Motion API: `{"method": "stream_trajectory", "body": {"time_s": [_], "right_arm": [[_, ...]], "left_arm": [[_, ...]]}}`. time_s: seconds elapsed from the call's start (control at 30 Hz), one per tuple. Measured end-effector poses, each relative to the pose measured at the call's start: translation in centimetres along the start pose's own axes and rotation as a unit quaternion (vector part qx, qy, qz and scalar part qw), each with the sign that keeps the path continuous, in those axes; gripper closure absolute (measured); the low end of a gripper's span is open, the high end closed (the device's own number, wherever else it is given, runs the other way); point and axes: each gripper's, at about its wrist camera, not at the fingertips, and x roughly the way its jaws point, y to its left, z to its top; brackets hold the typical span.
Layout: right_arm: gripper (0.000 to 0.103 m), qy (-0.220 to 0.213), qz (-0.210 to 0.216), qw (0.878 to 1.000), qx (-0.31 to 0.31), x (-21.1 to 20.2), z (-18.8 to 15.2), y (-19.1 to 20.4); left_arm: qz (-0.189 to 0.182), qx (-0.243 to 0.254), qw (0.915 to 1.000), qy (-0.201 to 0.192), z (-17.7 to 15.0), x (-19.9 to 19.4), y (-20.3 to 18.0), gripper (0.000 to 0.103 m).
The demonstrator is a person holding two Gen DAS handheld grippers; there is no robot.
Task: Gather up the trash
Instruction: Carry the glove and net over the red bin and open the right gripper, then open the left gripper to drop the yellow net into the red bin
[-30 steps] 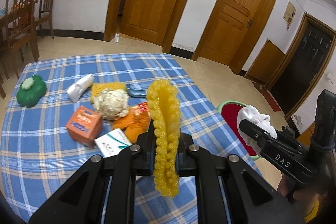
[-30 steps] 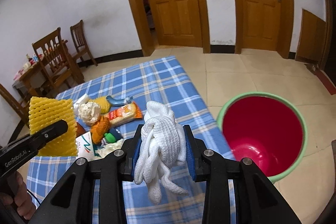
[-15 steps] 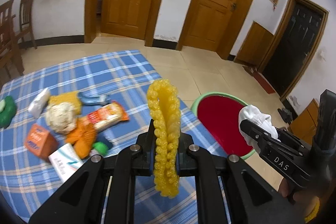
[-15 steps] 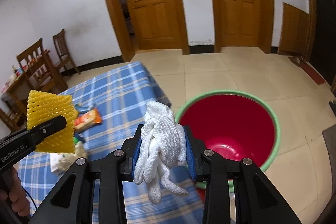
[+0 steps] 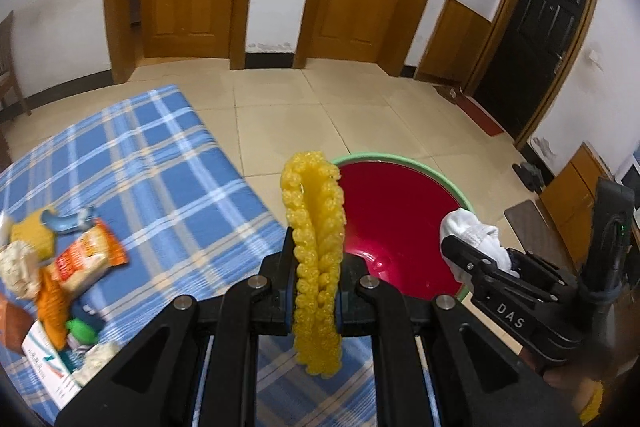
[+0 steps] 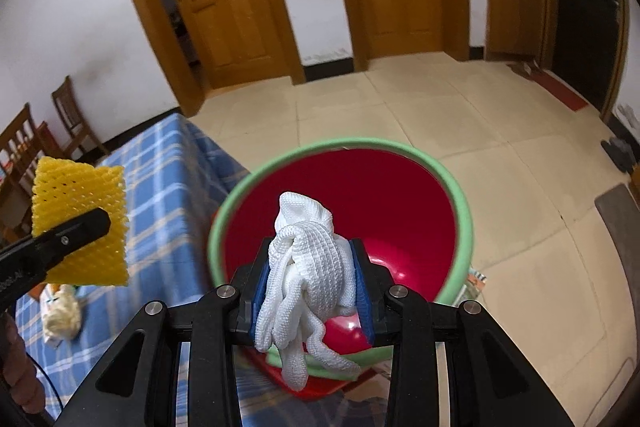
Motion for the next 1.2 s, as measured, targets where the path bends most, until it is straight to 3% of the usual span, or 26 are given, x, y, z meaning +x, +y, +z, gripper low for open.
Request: {"method": "stream_trajectory", "body": {"time_s": [0.33, 0.63, 1.07, 1.2], "right_arm": [[0.061, 0.009, -0.010, 1.000, 0.018, 1.2, -0.2, -2.4], [0.042, 0.001, -0.009, 1.000, 0.027, 0.6, -0.2, -3.5], [0.042, -0.007, -0.028, 0.998, 0.052, 0.1, 0.2, -4.8], [0.042, -0.007, -0.030, 0.998, 0.052, 0.2, 0.3, -4.5]], "left_arm": [[-0.008, 0.013, 0.9993, 0.034, -0.2, 3.3, -1.6, 0.090], [-0.011, 0.020, 0.9987, 0.046, 0.0, 4.6, -2.3, 0.090], [-0.031, 0.037, 0.9965, 0.068, 0.3, 7.0, -3.2, 0.090], [-0.033, 0.036, 0.9967, 0.064, 0.5, 6.9, -3.2, 0.067]]}}
